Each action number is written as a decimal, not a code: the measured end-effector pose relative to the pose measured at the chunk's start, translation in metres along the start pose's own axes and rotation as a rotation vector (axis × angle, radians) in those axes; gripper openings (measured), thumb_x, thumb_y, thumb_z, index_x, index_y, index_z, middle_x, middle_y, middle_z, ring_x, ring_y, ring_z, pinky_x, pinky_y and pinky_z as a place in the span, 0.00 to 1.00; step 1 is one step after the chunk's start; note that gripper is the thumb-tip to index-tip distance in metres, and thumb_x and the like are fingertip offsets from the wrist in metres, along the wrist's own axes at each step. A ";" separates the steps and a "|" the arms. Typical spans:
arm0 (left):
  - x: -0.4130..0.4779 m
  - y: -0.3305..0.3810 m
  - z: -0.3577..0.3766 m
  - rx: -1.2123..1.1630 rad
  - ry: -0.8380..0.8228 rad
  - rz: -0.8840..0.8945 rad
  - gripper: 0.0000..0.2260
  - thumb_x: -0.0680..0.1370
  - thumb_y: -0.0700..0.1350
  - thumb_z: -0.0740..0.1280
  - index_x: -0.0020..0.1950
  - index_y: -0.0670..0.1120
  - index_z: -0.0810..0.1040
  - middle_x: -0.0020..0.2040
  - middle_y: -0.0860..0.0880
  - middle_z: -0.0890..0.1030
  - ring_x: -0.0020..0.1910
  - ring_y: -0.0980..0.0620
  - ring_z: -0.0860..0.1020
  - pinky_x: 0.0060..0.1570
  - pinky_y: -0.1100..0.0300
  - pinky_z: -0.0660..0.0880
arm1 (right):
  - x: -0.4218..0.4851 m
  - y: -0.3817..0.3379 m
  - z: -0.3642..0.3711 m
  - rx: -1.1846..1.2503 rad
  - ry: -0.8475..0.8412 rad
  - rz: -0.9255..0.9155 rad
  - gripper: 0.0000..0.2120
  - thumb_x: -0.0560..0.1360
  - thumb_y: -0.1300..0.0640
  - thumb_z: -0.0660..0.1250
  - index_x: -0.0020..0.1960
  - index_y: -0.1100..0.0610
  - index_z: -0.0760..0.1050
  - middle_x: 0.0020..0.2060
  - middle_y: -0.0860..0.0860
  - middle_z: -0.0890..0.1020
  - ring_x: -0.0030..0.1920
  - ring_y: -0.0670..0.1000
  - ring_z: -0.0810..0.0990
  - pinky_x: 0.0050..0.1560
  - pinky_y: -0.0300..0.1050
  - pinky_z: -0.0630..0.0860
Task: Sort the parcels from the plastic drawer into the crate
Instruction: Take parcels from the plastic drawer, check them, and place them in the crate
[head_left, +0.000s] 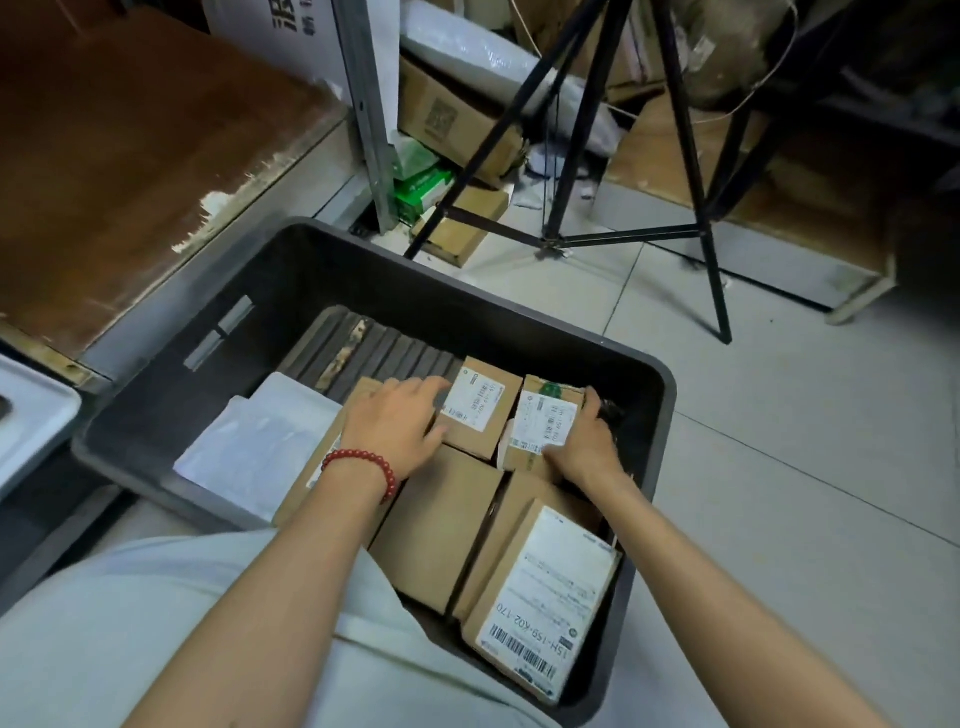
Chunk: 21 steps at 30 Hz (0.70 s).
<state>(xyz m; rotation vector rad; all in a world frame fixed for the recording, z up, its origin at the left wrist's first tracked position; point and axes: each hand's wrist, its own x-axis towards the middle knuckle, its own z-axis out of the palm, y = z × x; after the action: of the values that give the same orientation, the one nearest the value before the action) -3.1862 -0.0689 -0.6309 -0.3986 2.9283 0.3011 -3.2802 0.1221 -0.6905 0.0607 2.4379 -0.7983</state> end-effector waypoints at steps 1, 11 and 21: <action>0.000 -0.001 0.000 0.001 0.000 -0.009 0.23 0.79 0.54 0.61 0.73 0.53 0.61 0.67 0.51 0.73 0.65 0.49 0.71 0.61 0.53 0.68 | 0.001 0.000 0.002 -0.003 0.008 -0.036 0.49 0.73 0.57 0.72 0.78 0.47 0.39 0.68 0.60 0.71 0.65 0.60 0.74 0.62 0.57 0.74; -0.008 -0.018 -0.004 0.046 0.047 -0.055 0.23 0.80 0.55 0.59 0.74 0.53 0.61 0.68 0.51 0.71 0.67 0.50 0.68 0.64 0.52 0.65 | 0.001 -0.038 -0.011 -0.409 0.102 -0.191 0.35 0.77 0.51 0.67 0.78 0.53 0.52 0.75 0.57 0.55 0.73 0.60 0.59 0.66 0.55 0.68; -0.072 -0.113 -0.043 0.163 0.068 -0.484 0.23 0.79 0.58 0.58 0.72 0.51 0.63 0.68 0.48 0.71 0.68 0.45 0.67 0.64 0.47 0.64 | -0.064 -0.147 0.048 -0.664 0.041 -0.814 0.33 0.78 0.37 0.57 0.77 0.52 0.56 0.74 0.53 0.62 0.75 0.55 0.59 0.74 0.53 0.59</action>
<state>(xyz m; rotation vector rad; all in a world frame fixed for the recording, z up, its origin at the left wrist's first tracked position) -3.0923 -0.1674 -0.5953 -1.0767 2.7701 -0.0188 -3.2336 -0.0173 -0.6105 -1.2238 2.6220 -0.2314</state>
